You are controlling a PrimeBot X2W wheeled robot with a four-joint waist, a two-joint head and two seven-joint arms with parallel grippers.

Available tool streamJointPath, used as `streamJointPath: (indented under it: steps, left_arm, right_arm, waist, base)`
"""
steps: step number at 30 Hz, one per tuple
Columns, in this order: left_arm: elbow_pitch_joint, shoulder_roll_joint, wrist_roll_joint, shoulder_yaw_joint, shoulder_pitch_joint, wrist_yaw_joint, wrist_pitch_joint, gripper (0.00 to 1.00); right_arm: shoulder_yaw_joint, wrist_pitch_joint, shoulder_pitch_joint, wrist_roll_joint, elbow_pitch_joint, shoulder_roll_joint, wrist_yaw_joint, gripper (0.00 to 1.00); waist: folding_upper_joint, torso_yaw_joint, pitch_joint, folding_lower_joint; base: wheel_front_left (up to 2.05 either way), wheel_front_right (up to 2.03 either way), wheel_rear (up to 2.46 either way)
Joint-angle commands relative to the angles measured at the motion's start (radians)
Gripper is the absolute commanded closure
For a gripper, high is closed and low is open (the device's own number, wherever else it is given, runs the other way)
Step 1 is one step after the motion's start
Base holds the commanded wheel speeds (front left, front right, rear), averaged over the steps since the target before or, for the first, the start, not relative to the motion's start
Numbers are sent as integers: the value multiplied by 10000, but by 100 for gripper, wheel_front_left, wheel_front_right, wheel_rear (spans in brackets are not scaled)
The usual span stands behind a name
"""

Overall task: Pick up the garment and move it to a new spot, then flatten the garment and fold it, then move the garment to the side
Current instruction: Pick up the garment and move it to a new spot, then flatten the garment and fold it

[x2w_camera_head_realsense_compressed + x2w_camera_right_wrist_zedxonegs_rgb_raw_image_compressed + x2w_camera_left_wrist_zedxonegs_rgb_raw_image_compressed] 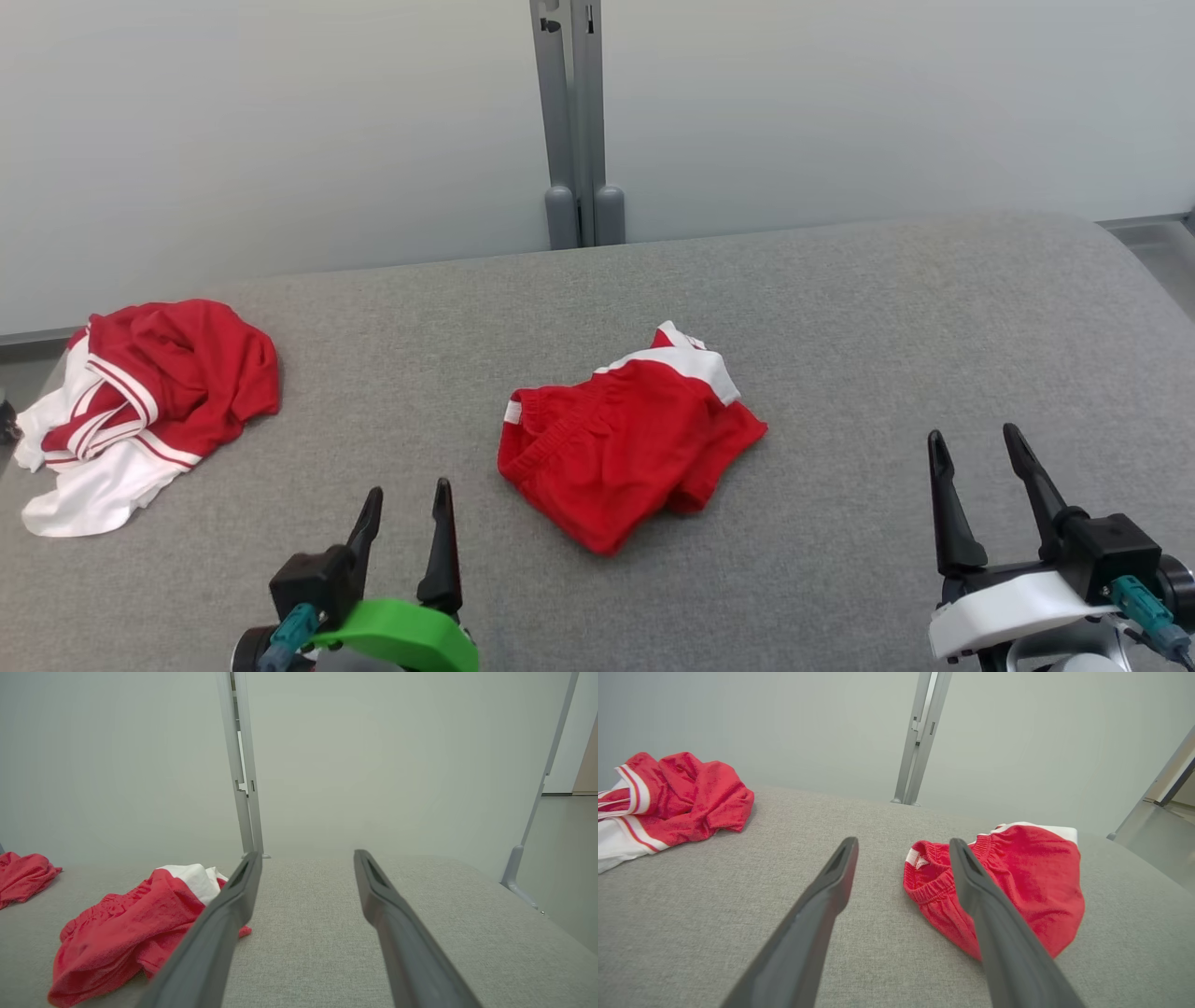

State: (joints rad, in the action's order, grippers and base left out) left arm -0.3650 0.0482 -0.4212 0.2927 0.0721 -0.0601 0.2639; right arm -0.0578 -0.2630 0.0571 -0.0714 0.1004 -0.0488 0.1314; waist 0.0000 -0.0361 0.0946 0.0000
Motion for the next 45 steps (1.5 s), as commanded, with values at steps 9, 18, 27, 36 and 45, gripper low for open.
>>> streamJointPath:
  steps: [9,18,27,36,45]
  left_arm:
    - [480,40,563,-834,-1048,210,9,0]
    - [595,40,672,-813,-1067,159,9,0]
    - [591,40,712,-784,-1034,87,9,0]
    - [622,39,769,-758,-993,69,10,0]
    - [745,39,840,-493,-710,80,10,0]
  right_arm:
    - [410,-28,537,-329,332,-32,-14,0]
    - [486,-29,462,-357,507,-29,-14,0]
    - [464,-28,390,-312,584,-30,-14,0]
    - [470,-29,269,-190,609,-29,-14,0]
    - [962,-20,-1354,216,1448,-26,-14,0]
  waist:
    - [0,295,146,0]
    - [0,276,94,0]
    - [0,256,66,0]
    - [0,317,-44,0]
    - [0,808,-436,0]
  base:
    - [0,0,0]
    - [0,0,0]
    - [0,0,0]
    - [0,0,0]
    - [0,0,0]
